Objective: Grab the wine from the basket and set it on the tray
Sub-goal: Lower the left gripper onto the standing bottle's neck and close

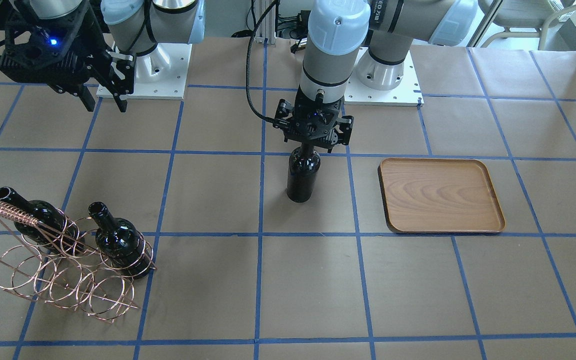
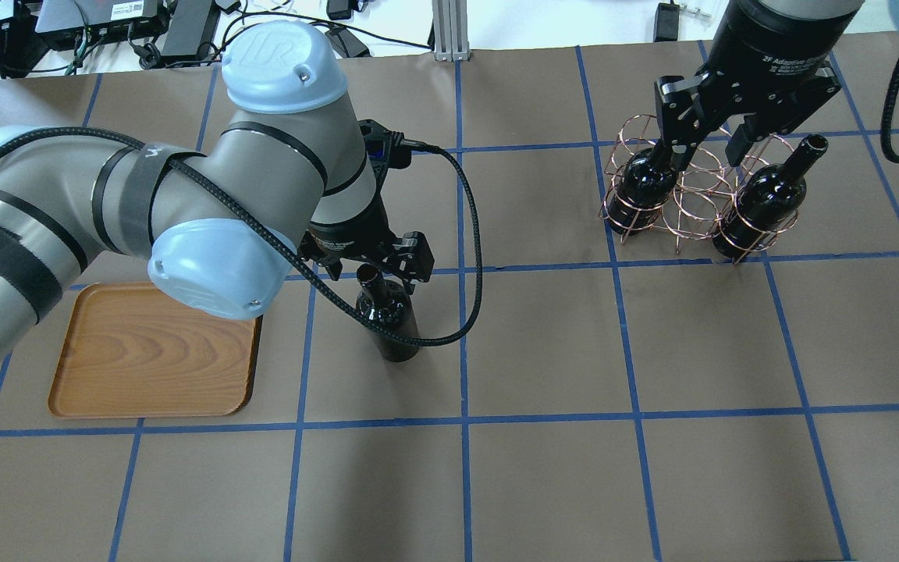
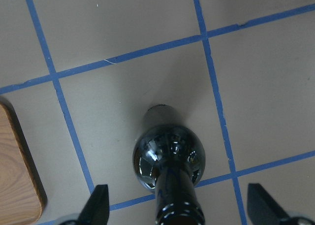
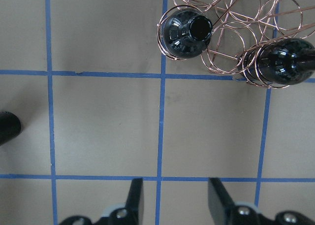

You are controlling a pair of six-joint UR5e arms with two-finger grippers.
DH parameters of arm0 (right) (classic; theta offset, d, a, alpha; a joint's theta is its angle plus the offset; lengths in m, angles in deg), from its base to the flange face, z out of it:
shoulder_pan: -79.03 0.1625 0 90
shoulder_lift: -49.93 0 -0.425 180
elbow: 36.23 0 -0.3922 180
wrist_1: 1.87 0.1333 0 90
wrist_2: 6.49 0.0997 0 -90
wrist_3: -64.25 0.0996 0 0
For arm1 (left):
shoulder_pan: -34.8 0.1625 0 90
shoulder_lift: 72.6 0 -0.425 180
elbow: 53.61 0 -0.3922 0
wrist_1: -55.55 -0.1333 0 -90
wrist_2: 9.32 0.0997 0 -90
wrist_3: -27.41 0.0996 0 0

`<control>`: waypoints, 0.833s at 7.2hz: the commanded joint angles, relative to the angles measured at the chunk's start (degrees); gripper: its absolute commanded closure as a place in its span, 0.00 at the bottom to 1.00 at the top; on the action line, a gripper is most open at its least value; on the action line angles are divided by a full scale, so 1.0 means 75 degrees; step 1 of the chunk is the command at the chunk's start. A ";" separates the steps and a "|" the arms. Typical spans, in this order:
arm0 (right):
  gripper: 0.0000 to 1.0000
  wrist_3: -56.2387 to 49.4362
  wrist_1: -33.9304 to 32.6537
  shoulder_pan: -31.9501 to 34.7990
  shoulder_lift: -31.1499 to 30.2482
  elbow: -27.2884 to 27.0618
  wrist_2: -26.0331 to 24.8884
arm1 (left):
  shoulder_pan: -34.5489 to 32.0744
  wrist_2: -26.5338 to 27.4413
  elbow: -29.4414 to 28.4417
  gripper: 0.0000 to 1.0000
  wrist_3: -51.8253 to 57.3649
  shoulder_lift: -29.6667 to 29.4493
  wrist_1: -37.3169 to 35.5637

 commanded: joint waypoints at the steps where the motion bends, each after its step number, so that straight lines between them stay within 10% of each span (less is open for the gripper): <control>1: 0.45 0.0003 -0.0002 0.0000 0.0000 0.0000 0.0022 | -0.0001 0.0005 0.0068 0.00 0.0011 -0.0020 0.0000; 3: 0.44 0.0014 -0.0002 0.0000 0.0000 0.0000 0.0022 | 0.0010 0.0005 0.0057 0.16 0.0022 -0.0031 0.0000; 4: 0.43 0.0049 -0.0002 0.0000 0.0000 -0.0012 0.0068 | 0.0010 0.0005 0.0057 0.54 0.0046 -0.0031 0.0000; 6: 0.42 0.0084 0.0010 0.0000 0.0000 -0.0012 0.0034 | 0.0010 0.0017 0.0010 0.59 0.0034 -0.0031 -0.0023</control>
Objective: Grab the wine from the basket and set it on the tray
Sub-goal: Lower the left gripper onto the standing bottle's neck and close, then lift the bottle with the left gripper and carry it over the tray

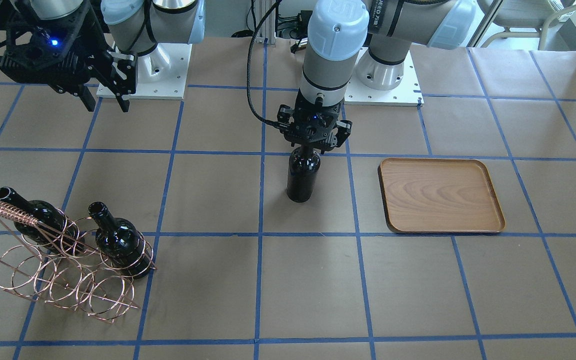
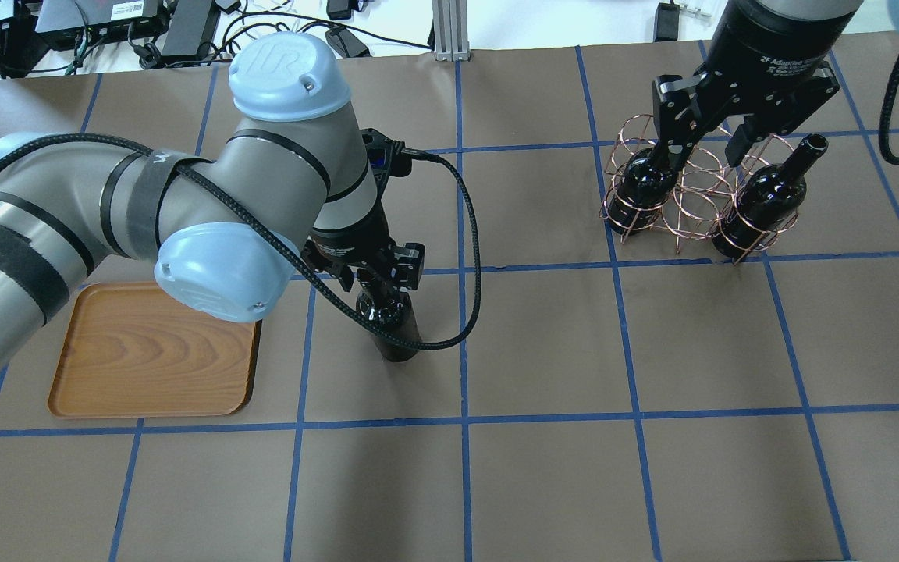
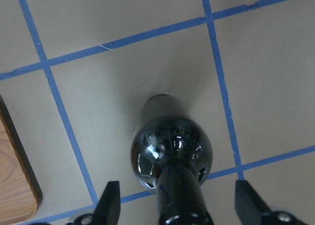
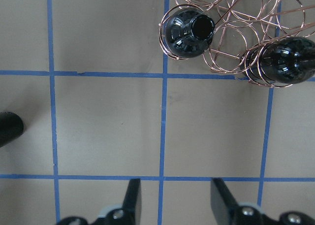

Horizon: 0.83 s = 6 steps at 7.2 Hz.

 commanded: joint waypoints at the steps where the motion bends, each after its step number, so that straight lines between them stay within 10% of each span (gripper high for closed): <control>1: 0.42 0.0044 0.0016 0.0000 0.0000 -0.0014 -0.0005 | 0.0000 0.0004 -0.0037 0.58 -0.0005 0.0000 -0.0013; 3: 0.42 0.0021 -0.0007 0.0011 0.0000 -0.0026 0.0007 | 0.0000 0.0004 -0.0049 0.52 -0.0005 0.0000 -0.0024; 4: 0.42 0.0021 -0.0007 0.0000 0.0000 -0.0037 -0.0028 | 0.0000 0.0004 -0.0061 0.62 0.0006 0.0000 -0.0025; 5: 0.42 0.0009 -0.0007 0.0000 0.0000 -0.0037 -0.0039 | 0.0023 -0.0007 -0.0061 1.00 0.0018 0.0000 -0.0025; 6: 0.42 0.0032 -0.0007 0.0011 0.0000 -0.0037 -0.0005 | 0.0047 -0.0019 -0.0084 1.00 -0.0005 0.0000 -0.0013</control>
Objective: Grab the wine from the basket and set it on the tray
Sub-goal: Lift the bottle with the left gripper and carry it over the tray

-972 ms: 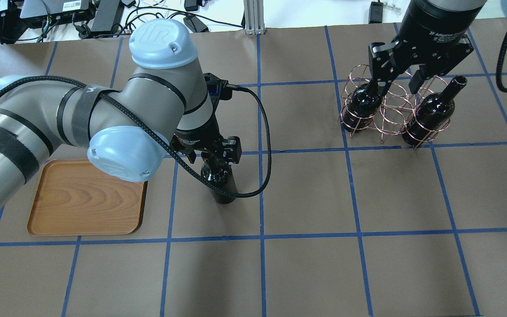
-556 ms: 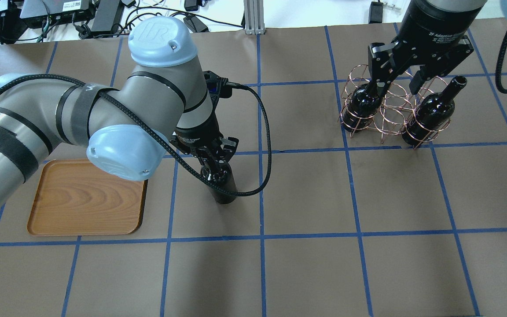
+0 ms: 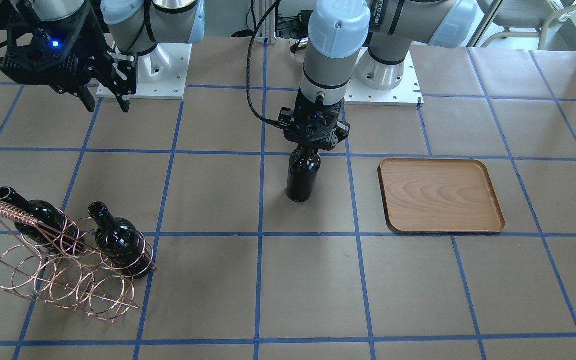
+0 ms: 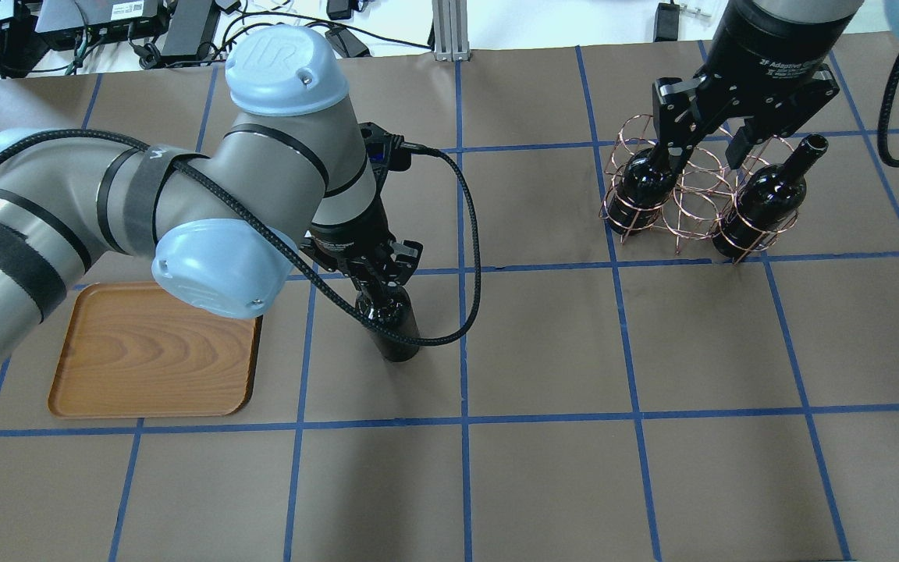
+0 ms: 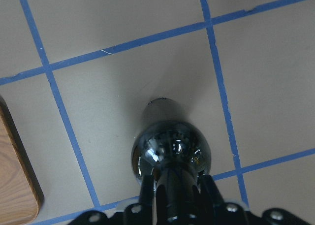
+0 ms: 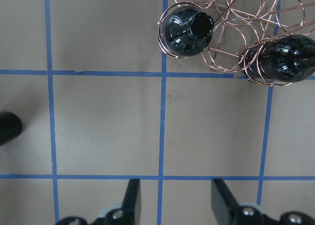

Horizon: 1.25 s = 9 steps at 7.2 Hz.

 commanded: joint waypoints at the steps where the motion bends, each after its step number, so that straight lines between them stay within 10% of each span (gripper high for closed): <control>1: 0.42 0.0026 0.0011 0.0008 0.0000 -0.0002 0.0019 | 0.0059 0.0033 -0.0042 1.00 -0.0013 0.0012 0.0020; 9: 0.41 0.0014 -0.0001 -0.0004 0.0000 -0.0002 -0.0004 | 0.3359 0.1007 -0.1109 1.00 0.3157 0.0317 0.1051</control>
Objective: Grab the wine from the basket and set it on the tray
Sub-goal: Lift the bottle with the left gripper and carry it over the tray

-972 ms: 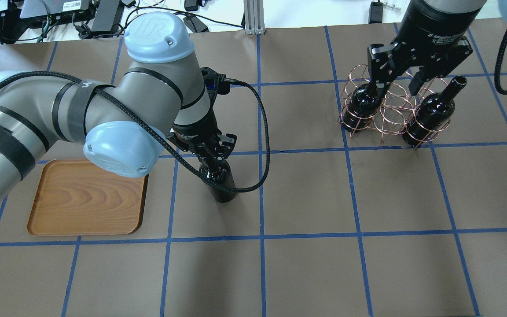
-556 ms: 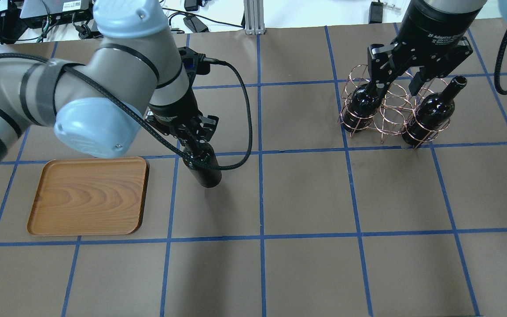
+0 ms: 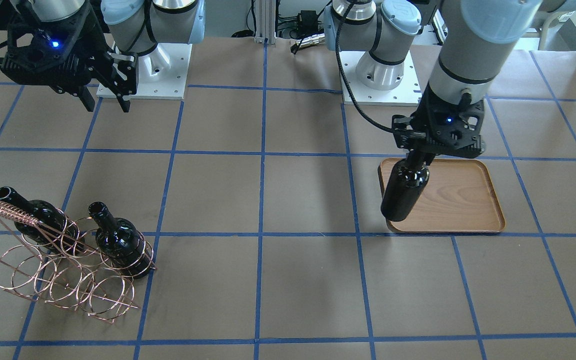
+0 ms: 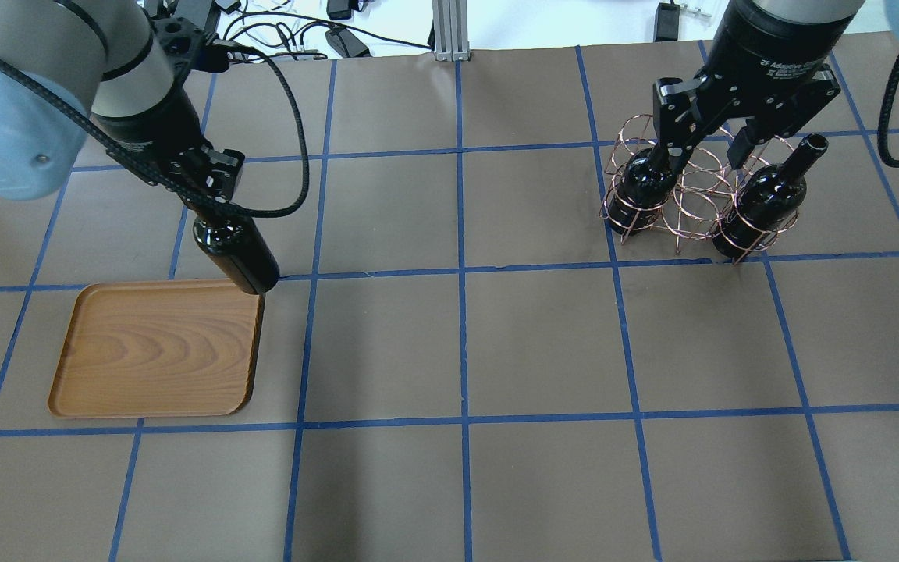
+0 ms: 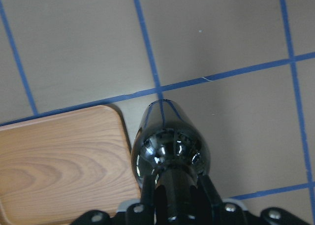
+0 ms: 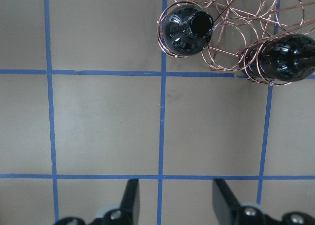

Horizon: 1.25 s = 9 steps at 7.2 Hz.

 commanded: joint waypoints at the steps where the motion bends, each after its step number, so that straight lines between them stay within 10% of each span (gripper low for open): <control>1: 0.41 0.0008 -0.0010 0.0000 0.0000 0.0000 0.0002 | 0.1022 -0.0012 0.0112 1.00 0.1093 0.0005 0.0031; 9: 0.39 -0.0004 0.0002 0.0000 0.0000 0.0000 -0.0009 | 0.2526 -0.0094 0.0711 1.00 0.2432 -0.0088 0.0172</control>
